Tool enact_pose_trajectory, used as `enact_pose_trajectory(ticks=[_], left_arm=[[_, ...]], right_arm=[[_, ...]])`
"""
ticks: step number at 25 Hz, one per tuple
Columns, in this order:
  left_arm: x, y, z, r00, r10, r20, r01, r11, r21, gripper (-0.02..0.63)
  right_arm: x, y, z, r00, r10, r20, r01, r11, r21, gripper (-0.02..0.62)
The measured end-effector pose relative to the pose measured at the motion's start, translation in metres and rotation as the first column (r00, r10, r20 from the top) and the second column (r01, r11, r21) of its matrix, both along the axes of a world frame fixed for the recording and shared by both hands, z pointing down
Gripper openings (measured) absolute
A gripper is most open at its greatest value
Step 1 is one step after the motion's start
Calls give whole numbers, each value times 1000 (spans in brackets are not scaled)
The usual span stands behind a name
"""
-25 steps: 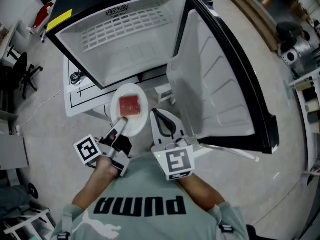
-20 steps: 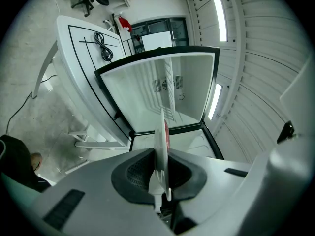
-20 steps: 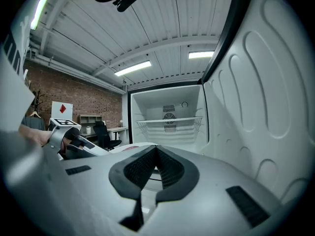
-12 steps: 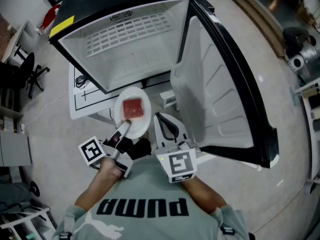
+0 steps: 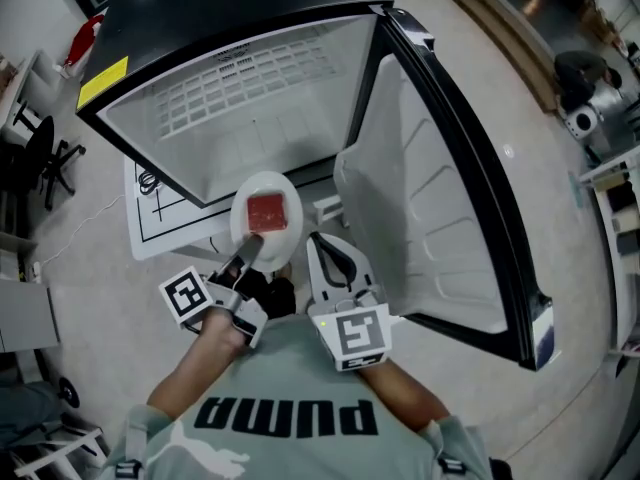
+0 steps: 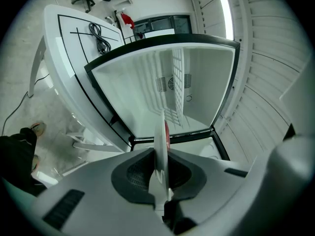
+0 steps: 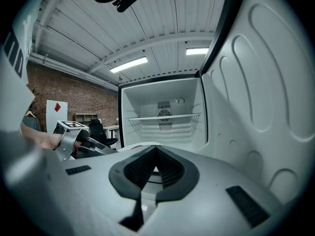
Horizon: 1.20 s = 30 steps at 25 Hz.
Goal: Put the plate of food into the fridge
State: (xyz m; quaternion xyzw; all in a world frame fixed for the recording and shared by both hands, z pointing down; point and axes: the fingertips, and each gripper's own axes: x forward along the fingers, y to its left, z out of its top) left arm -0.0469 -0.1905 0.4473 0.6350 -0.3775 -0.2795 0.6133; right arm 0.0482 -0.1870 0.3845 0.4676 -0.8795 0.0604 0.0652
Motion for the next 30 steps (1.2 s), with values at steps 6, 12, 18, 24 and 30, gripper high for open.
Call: enact_pose_trajectory(ticks=[6,12,18,24,30], left_arm=[[-8,-38,15,1000,-15,-11,15,1000,-23,35],[-14,-72,28,1000,-26,-16,26,999,-43,35],[-18,-106,35,999,-33,-36,31,998,-49,35],[-21,-138,46,998,-49,-49,47,998,-49,35],[-28,-170,57,997,-75,-31,74,996,-49,35]], right_arm=[[-5,-27,7,1000,7,-15,-8,1000,-22,5],[-8,-55,10,999,18,-29,-20,999,-39,5],[-14,-76,10,998,10,-54,-13,999,-46,5],[-18,-94,11,997,13,-79,-17,998,-58,5],[-21,-105,11,993,6,-119,-15,997,-71,5]])
